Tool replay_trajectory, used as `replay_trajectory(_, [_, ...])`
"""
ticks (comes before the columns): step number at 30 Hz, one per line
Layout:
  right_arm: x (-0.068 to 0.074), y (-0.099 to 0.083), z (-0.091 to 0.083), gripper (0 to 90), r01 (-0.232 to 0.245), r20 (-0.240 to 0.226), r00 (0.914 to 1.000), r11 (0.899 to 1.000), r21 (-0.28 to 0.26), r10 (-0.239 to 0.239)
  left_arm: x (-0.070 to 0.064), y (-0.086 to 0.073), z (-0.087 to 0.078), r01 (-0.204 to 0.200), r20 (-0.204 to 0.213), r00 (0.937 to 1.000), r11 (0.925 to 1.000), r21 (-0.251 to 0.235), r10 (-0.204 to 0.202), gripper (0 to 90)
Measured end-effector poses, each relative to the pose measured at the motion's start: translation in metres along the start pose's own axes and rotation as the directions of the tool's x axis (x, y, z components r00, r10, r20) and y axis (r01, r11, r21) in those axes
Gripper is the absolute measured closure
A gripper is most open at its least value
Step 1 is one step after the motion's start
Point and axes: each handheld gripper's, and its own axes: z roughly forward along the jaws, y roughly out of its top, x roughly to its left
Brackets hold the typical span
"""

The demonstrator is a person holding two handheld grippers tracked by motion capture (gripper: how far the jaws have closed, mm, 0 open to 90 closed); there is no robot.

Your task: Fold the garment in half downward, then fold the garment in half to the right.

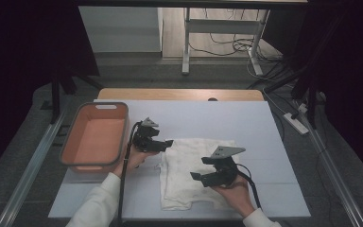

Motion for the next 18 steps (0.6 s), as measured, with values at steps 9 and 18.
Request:
replay_trajectory(9, [0.032,-0.001,0.030,25.1,0.064,-0.081,0.9950,0.995,0.071,-0.058,0.002,0.000,-0.001,0.008,-0.003,1.0000,1.0000,0.002,-0.008,20.5])
replay_trajectory(18, [0.054,-0.005,0.052,25.1,0.100,-0.119,0.9893,0.986,0.130,-0.084,0.001,-0.001,0.000,0.004,-0.006,1.0000,0.9999,0.016,-0.004,19.3])
